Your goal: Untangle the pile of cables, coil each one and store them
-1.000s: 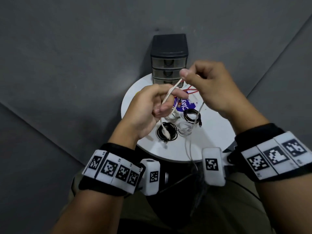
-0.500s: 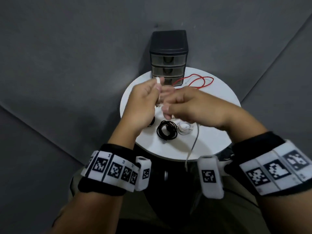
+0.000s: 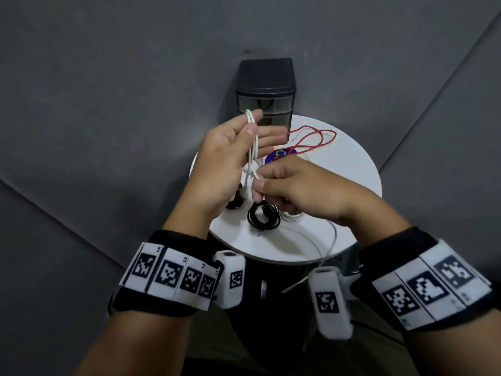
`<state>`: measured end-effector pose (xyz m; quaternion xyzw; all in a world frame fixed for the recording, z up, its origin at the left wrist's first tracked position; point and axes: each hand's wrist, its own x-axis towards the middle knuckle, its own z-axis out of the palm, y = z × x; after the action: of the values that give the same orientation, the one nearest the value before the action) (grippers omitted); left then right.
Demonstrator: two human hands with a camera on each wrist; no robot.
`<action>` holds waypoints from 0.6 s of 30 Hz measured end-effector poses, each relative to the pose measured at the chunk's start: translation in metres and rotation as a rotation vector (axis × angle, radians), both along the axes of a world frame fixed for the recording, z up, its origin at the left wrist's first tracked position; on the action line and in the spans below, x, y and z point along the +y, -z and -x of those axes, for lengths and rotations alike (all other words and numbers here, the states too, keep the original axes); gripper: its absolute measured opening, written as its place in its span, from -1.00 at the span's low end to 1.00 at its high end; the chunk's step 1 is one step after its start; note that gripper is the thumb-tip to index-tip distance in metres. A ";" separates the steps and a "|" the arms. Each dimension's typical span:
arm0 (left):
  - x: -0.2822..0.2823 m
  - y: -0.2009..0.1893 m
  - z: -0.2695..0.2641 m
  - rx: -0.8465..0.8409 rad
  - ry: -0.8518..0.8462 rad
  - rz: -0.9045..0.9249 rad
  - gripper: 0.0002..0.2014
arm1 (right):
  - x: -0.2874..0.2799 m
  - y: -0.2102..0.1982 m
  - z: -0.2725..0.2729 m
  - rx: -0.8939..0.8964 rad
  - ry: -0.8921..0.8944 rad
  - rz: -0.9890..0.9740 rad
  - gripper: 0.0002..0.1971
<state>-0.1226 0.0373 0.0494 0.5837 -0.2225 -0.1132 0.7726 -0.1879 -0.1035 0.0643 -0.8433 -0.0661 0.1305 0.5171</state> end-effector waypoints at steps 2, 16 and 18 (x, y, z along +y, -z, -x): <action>0.002 0.003 -0.003 -0.063 -0.008 -0.149 -0.71 | -0.003 -0.013 0.001 -0.030 0.003 -0.009 -0.74; 0.014 -0.024 0.007 0.040 0.171 0.201 -0.67 | -0.016 -0.011 -0.002 -0.117 0.194 -0.132 -0.69; 0.011 -0.025 0.007 0.072 0.115 0.236 -0.67 | -0.007 -0.006 0.001 -0.107 0.136 -0.088 -0.70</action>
<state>-0.1300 0.0483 0.0748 0.4708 -0.2395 -0.1509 0.8356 -0.1892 -0.1108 0.0707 -0.8281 -0.0418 0.0468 0.5570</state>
